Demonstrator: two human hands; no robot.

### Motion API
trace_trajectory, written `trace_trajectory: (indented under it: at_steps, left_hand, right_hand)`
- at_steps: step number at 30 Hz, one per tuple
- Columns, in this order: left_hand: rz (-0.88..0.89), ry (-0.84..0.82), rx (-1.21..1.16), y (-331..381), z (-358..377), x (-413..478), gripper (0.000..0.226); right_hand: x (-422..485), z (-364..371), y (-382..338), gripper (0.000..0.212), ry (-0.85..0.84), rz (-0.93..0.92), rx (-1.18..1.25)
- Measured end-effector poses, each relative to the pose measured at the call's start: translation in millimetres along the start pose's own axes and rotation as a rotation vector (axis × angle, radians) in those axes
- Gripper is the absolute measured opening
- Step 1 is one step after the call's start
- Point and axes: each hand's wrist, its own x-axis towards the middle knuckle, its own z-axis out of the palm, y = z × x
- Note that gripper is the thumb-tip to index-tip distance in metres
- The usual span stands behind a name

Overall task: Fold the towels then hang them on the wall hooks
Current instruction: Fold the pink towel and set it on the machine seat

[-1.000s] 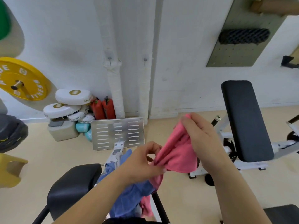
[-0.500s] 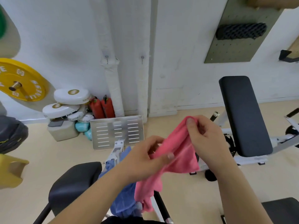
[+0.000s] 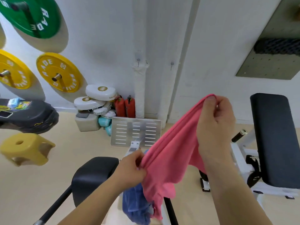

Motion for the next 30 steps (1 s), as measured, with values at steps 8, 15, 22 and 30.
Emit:
trace_trajectory:
  at_steps: [8, 15, 22, 30]
  left_hand:
    - [0.114, 0.077, -0.445, 33, -65, -7, 0.021]
    - [0.339, 0.173, -0.452, 47, -115, -19, 0.027]
    - [0.443, 0.261, -0.222, 25, -144, -18, 0.013]
    - [-0.094, 0.318, -0.204, -107, -166, -43, 0.019]
  right_hand:
    - [9, 28, -75, 0.026, -0.295, -0.022, 0.008]
    - [-54, 80, -107, 0.023, -0.561, 0.077, 0.070]
    - [-90, 98, -138, 0.022, -0.474, 0.062, 0.242]
    - [-140, 124, -98, 0.023, -0.329, 0.145, 0.193]
